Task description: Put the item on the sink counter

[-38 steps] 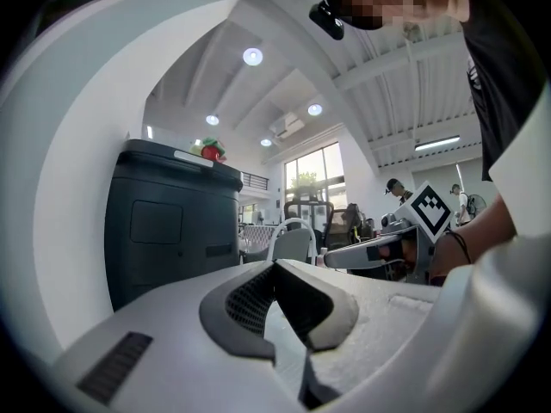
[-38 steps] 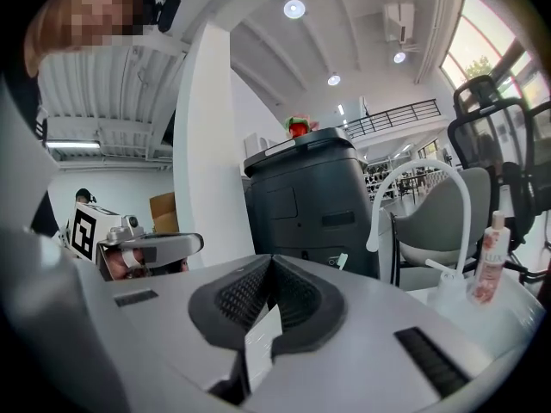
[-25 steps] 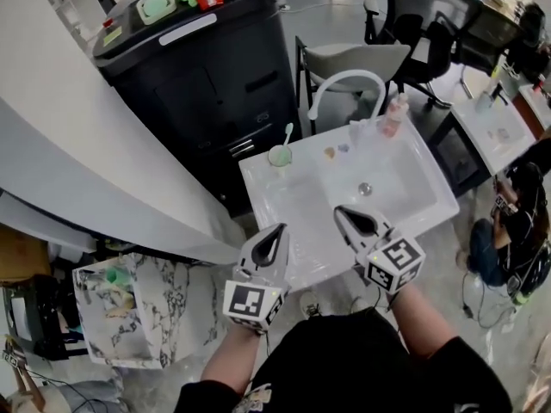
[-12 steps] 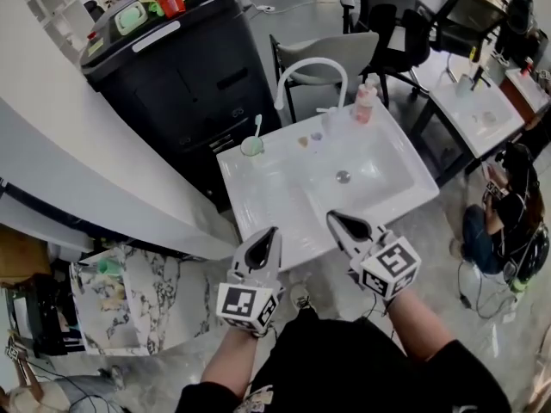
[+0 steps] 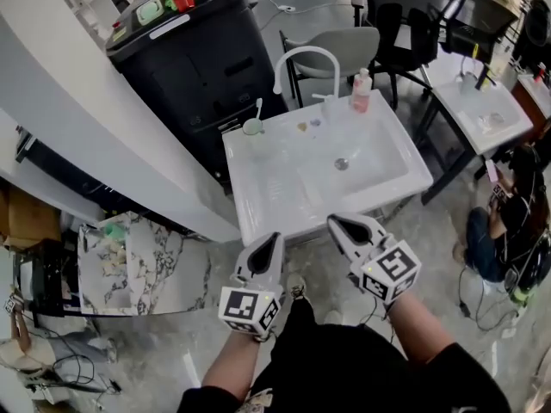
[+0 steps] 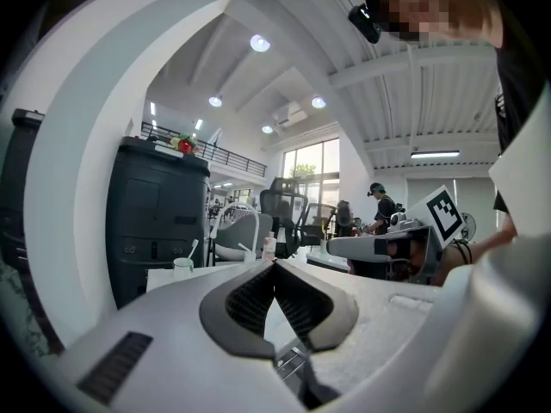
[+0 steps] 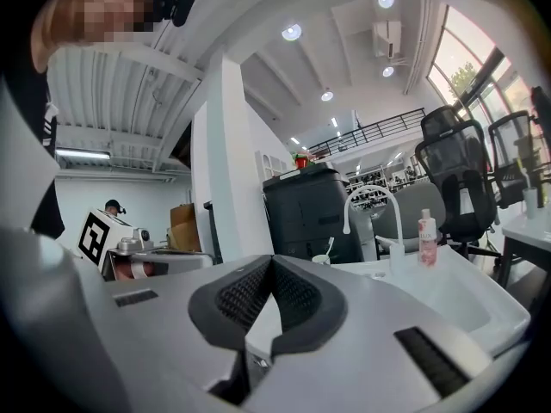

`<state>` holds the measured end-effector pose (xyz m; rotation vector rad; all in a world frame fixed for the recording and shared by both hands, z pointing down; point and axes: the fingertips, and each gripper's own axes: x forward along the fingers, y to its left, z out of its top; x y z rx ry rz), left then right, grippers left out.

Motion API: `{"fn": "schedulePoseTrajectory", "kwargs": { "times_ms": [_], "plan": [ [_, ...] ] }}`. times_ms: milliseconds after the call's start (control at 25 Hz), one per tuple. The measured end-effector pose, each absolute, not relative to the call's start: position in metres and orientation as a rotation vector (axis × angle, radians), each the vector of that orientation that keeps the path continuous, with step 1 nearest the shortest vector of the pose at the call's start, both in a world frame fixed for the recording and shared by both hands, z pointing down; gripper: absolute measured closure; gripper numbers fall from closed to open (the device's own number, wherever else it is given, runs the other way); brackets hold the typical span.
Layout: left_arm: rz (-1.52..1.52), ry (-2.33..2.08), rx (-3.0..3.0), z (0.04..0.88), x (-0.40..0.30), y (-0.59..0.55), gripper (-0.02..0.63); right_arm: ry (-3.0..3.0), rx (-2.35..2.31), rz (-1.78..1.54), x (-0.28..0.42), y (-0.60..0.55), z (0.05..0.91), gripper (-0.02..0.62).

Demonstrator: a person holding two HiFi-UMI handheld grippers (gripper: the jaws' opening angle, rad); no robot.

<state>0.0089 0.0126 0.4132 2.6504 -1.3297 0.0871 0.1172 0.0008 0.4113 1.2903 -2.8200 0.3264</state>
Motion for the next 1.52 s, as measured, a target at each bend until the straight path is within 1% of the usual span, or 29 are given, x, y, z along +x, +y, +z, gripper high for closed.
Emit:
{"fn": "schedulePoseTrajectory", "kwargs": {
  "times_ms": [320,560,800,1200,1520],
  "plan": [
    [0.17,-1.45,2.596,0.402,-0.007,0.074,0.603,-2.903,1.224,0.388,0.117,0.042,0.407,0.597],
    [0.11,-1.481,2.58,0.394,-0.016,0.088,0.603,-2.908,1.206,0.386,0.11,0.062,0.407,0.597],
    [0.06,-1.466,2.569,0.394,-0.049,0.109,0.603,-2.897,1.192,0.349,0.07,0.08,0.403,0.597],
    [0.017,-1.41,2.641,0.381,-0.124,0.138,0.603,-2.839,1.234,0.291,-0.023,0.121,0.395,0.598],
    [-0.019,-1.334,2.642,0.388,-0.173,0.157,0.603,-2.762,1.339,0.285,-0.06,0.153,0.397,0.598]
  ]
}}
